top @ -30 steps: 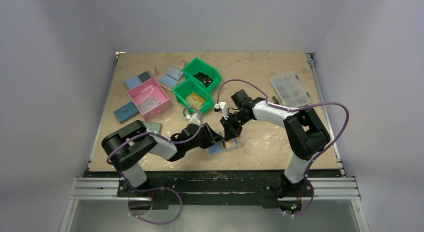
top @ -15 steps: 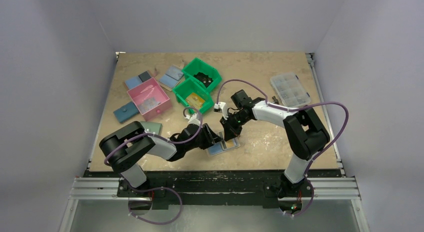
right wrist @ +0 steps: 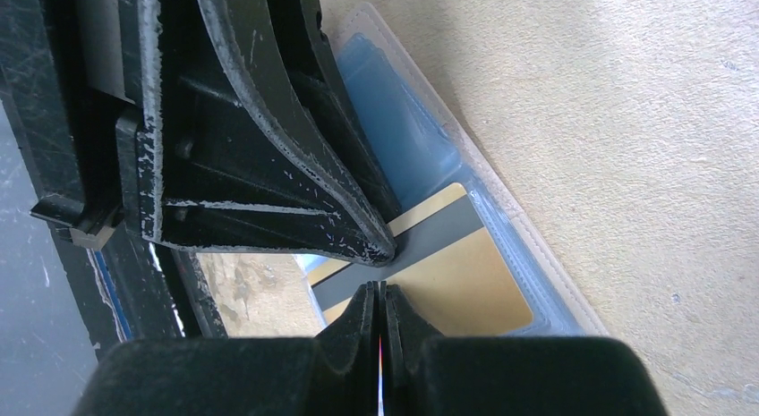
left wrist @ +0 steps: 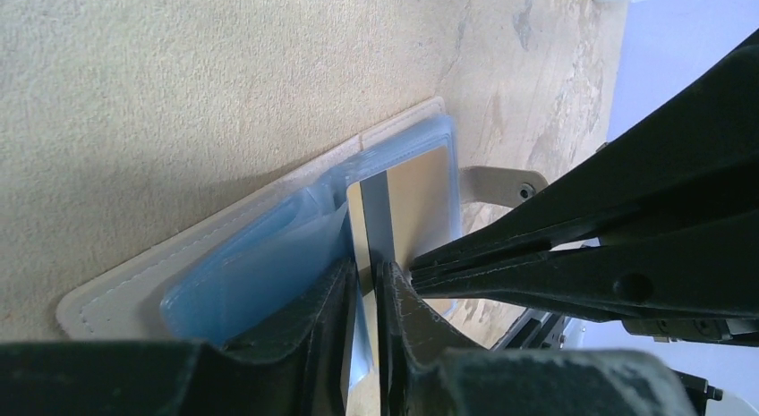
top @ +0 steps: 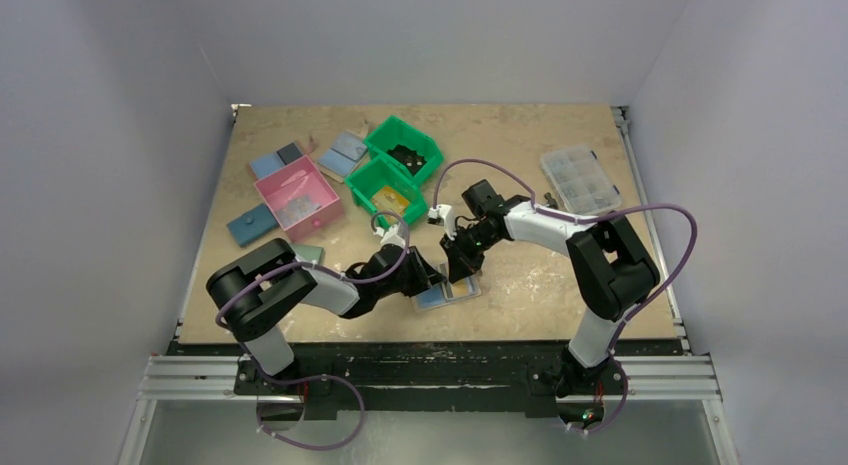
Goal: Take the credit cards out of the card holder
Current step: Remove the credit card from the card holder.
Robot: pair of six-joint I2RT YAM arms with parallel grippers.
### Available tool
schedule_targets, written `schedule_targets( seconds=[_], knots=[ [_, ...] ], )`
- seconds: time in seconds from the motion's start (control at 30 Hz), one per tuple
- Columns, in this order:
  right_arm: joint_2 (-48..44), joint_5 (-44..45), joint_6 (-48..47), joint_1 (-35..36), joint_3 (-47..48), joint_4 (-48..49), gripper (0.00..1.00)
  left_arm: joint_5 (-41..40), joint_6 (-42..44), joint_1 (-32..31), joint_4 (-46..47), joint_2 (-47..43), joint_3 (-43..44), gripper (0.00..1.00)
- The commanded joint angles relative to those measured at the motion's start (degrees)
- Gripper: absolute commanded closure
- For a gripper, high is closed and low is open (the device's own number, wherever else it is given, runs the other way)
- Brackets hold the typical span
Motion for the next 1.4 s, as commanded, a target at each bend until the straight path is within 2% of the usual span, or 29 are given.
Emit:
schedule_targets(
  seconds=[0.0,0.07,0.17,0.23,0.57,0.93,1.03,1.13,1.27,1.37],
  knots=[
    [1.47,4.36,-0.50,0.31,0.31,-0.43,0.93,-1.76,2.67,-0.03,-8.17,1.33,-1.16,0.84],
    [1.58,4.78,-0.35,0.28,0.31,-0.39,0.93,-1.90,2.66,0.13,-7.64,0.44,-2.04,0.86],
    [1.90,5.81,-0.08,0.33,0.24,-0.31,0.93,-0.97,2.27,0.55,-4.98,-0.55,-3.85,0.97],
    [2.10,6.68,0.24,0.33,0.22,-0.20,0.92,0.51,1.71,1.22,-1.80,-0.64,-5.61,1.00],
    [2.43,7.93,0.82,0.29,0.13,-0.21,0.84,6.74,-0.58,3.70,14.37,1.95,-12.10,1.00],
    [2.45,8.09,0.30,0.33,0.37,-0.68,0.71,9.12,-1.33,6.36,20.75,1.01,-17.39,1.00],
    [2.13,7.02,-0.22,0.29,0.57,-0.95,0.70,10.74,-2.64,6.51,25.16,2.37,-17.86,1.00],
    [2.30,6.91,-0.32,0.25,0.56,-1.04,0.71,12.70,-4.97,6.51,31.31,5.58,-17.78,0.90],
    [2.48,6.89,-0.40,0.30,0.57,-1.09,0.71,14.87,-8.45,6.51,43.79,11.64,-18.20,0.85],
    [2.48,6.94,-0.38,0.26,0.57,-1.09,0.71,14.99,-11.10,6.51,53.73,15.91,-19.55,0.73]
  ],
)
